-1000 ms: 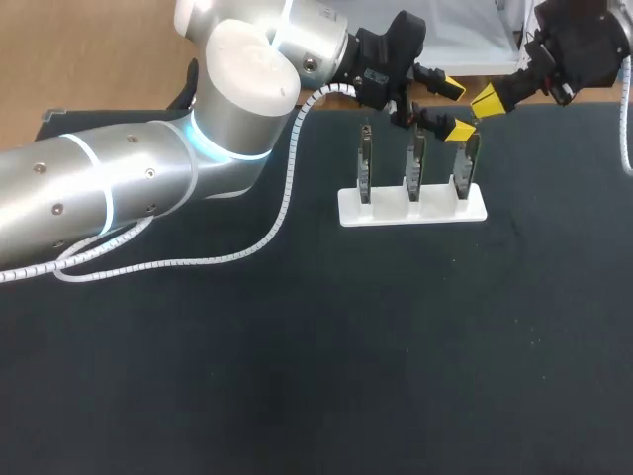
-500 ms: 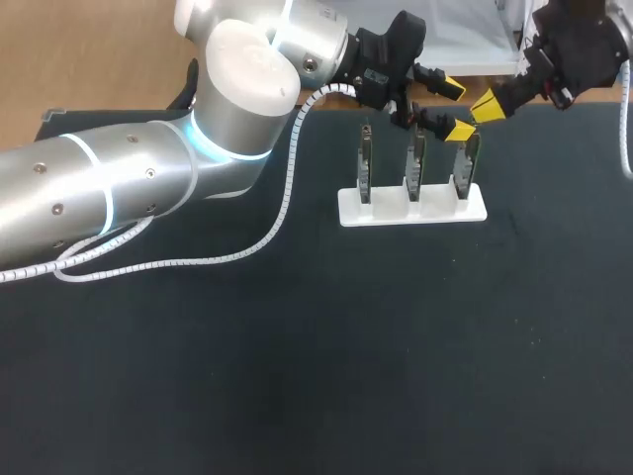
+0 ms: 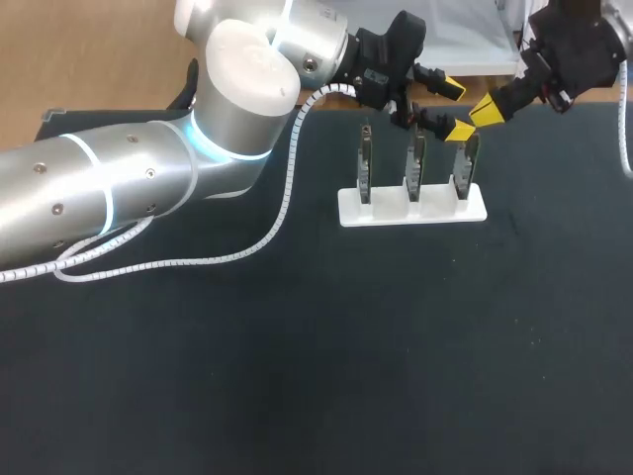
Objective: Pick up the optical module with the left hand, and insert it into the network port with the right hand.
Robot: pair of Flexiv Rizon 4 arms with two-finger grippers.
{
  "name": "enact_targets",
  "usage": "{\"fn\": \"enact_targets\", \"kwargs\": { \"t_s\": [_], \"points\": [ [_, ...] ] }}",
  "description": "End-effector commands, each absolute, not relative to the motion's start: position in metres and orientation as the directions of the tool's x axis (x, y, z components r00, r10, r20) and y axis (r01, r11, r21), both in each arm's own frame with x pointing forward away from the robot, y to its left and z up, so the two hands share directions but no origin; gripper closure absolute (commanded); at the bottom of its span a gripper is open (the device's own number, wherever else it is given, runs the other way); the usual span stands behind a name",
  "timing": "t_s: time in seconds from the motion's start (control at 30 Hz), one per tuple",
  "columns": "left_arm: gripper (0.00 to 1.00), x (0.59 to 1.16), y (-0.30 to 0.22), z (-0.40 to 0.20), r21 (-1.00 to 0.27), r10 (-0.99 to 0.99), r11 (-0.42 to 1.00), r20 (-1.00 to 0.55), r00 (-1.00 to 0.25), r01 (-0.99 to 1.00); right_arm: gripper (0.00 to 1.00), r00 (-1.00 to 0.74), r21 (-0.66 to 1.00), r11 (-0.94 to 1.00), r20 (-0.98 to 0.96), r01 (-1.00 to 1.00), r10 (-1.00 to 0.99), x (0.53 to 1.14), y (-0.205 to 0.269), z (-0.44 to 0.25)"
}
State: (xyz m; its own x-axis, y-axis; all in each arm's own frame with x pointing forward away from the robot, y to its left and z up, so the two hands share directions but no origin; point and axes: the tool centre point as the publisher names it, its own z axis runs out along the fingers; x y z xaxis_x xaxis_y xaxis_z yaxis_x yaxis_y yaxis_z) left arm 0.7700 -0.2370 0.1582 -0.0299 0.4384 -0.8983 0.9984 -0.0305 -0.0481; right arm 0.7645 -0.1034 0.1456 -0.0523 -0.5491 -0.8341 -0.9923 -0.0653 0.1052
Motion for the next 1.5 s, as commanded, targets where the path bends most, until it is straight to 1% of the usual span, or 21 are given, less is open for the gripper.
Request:
{"fn": "enact_targets", "kwargs": {
  "t_s": [0.03,1.5],
  "points": [
    [0.0,0.772,-0.237,0.158,-0.049,0.44,-0.034,-0.897,-0.029,0.998,1.0,-0.056,0.109,-0.064,-0.834,-0.992,-0.548,0.765,-0.102,0.142],
    [0.0,0.772,-0.237,0.158,-0.049,0.44,-0.034,-0.897,-0.029,0.998,1.0,-0.103,0.157,-0.056,-0.838,-0.986,-0.536,0.763,-0.1,0.132]
  ]
}}
